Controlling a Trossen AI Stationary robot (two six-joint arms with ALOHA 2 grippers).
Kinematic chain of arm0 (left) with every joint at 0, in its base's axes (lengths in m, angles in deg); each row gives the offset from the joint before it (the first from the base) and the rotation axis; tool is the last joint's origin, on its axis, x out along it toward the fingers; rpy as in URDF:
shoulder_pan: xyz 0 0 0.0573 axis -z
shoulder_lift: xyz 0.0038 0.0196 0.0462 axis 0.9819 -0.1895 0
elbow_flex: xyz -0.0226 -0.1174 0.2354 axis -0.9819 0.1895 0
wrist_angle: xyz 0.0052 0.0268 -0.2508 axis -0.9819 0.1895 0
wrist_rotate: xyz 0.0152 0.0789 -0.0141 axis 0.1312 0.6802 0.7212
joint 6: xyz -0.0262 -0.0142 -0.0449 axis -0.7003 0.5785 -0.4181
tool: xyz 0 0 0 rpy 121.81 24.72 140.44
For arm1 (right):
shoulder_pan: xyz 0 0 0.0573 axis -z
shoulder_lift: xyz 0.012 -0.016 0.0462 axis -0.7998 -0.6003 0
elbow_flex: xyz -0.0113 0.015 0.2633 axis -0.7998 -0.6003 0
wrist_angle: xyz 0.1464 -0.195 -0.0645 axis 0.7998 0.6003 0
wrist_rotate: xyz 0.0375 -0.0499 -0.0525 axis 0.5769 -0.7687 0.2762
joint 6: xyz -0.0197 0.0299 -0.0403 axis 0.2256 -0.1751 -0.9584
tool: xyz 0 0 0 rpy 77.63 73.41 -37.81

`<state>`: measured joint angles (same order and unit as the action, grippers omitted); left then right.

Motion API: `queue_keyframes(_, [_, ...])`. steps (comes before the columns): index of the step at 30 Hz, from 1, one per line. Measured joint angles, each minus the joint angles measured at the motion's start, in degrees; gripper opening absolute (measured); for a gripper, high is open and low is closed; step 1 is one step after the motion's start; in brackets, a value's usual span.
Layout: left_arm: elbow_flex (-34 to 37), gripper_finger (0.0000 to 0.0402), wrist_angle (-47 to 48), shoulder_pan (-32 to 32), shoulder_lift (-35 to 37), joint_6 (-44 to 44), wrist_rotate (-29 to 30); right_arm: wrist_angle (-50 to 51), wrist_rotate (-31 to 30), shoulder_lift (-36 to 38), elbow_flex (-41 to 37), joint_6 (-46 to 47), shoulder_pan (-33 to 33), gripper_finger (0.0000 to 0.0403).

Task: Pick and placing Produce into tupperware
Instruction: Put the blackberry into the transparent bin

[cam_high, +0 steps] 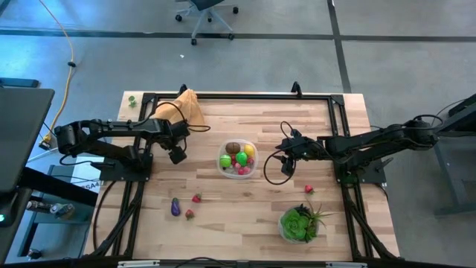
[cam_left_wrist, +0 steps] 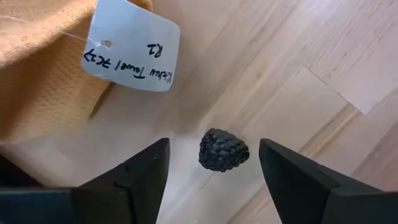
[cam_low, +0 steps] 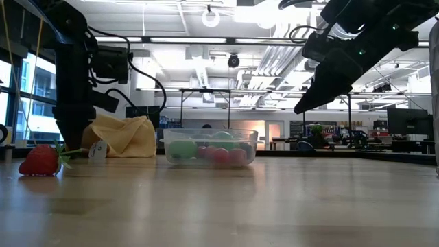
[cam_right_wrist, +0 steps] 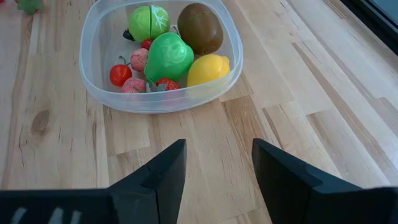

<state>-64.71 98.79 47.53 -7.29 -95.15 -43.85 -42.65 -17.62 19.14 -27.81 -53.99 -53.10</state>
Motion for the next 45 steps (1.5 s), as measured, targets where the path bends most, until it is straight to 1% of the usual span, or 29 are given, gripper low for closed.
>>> queue_keyframes(5, [0.0, 0.0226, 0.0, 0.0, 0.0, -0.1, -0.6, 0.0, 0.0, 0.0, 0.0, 0.0, 0.0, 0.0176])
queue_keyframes(14, [0.0, 0.0196, 0.1, 0.0, 0.0, -1.4, -0.6, 0.0, 0.0, 0.0, 0.0, 0.0, 0.0, 0.0176])
queue_keyframes(18, [0.0, 0.0184, 0.2, -2.2, 0.0, -1.4, -1.9, 0.0, 0.0, 0.0, 0.0, 0.0, 0.0, 0.0176])
queue_keyframes(24, [0.0, 0.0175, -0.5, -4.9, -2.2, 0.1, -4.4, 0.0, 0.0, 0.0, 0.0, 0.0, 0.0, 0.0176])
queue_keyframes(29, [-0.1, 0.0174, -1.0, -4.9, -4.2, 0.1, -4.4, 0.0, 0.0, 0.0, 0.0, 0.0, 0.0, 0.0176])
queue_keyframes(34, [-0.1, 0.0167, -1.3, -4.9, -4.4, 0.2, -4.4, 0.0, 0.0, 0.0, 0.0, 0.0, 0.0, 0.0176])
queue_keyframes(45, [-0.1, 0.0128, -1.6, -4.9, -4.4, -0.4, -4.5, 0.0, 0.0, 0.0, 0.0, 0.0, 0.0, 0.0176])
